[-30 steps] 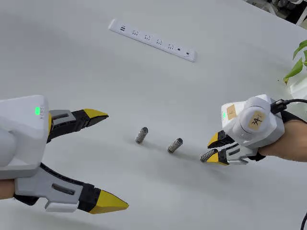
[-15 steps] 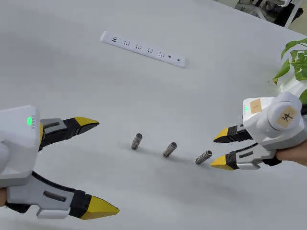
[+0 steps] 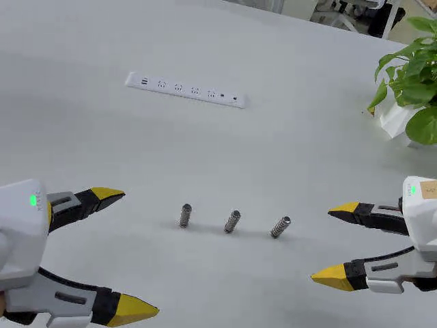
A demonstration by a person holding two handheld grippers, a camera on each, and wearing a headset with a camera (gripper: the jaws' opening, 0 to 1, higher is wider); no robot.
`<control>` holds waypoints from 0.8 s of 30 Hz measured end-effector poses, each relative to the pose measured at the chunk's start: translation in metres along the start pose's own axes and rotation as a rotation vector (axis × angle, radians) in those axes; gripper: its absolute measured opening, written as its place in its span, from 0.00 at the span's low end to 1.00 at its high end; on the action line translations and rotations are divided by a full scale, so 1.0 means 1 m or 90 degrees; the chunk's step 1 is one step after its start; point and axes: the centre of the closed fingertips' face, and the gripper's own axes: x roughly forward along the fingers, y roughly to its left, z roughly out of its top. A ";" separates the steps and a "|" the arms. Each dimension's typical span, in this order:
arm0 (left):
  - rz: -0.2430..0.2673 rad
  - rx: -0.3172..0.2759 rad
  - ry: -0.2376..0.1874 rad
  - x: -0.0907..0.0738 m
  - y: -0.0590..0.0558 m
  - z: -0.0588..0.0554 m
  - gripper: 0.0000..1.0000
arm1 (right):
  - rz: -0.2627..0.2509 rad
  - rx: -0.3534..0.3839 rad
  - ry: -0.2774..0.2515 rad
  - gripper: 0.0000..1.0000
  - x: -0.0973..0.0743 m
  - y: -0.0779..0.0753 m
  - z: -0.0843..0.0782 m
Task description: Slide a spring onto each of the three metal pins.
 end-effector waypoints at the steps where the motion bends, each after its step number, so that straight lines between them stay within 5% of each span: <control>1: 0.004 -0.005 0.009 0.000 0.001 -0.002 0.99 | -0.008 0.008 -0.022 0.76 -0.001 0.001 0.000; 12: 0.018 0.009 0.035 0.001 0.006 -0.010 0.99 | -0.030 0.064 -0.120 0.99 -0.009 0.010 -0.015; 24: 0.023 0.006 0.043 0.000 0.006 -0.008 0.99 | -0.033 0.075 -0.141 0.99 -0.012 0.009 -0.026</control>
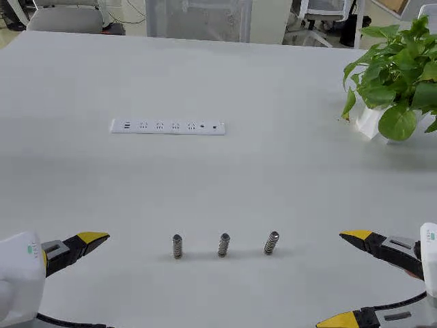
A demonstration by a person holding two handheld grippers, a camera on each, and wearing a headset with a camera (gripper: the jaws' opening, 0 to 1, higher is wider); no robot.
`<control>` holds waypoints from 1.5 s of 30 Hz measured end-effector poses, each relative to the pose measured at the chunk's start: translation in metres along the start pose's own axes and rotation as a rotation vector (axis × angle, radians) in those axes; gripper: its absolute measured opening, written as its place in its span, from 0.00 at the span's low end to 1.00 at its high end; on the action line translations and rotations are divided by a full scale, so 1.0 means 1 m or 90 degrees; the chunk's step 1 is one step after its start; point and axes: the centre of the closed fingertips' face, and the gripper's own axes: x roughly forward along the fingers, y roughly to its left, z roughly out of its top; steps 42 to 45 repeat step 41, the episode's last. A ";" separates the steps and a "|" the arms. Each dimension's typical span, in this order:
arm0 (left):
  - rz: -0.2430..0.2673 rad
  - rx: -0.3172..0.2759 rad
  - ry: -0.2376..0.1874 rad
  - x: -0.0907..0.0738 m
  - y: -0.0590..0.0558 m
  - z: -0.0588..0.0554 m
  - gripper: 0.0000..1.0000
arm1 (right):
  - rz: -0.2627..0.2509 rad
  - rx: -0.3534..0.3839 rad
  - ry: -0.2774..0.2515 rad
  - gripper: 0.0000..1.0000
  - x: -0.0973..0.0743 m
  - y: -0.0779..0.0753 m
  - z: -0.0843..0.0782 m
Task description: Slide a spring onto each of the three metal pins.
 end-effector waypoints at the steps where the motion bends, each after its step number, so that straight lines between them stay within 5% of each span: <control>1: 0.000 0.003 0.002 0.000 -0.001 0.000 0.99 | 0.000 -0.001 0.000 0.99 0.000 0.000 0.000; 45: -0.008 0.011 -0.004 -0.004 -0.007 0.004 0.99 | -0.002 -0.020 -0.008 0.96 -0.002 0.005 0.015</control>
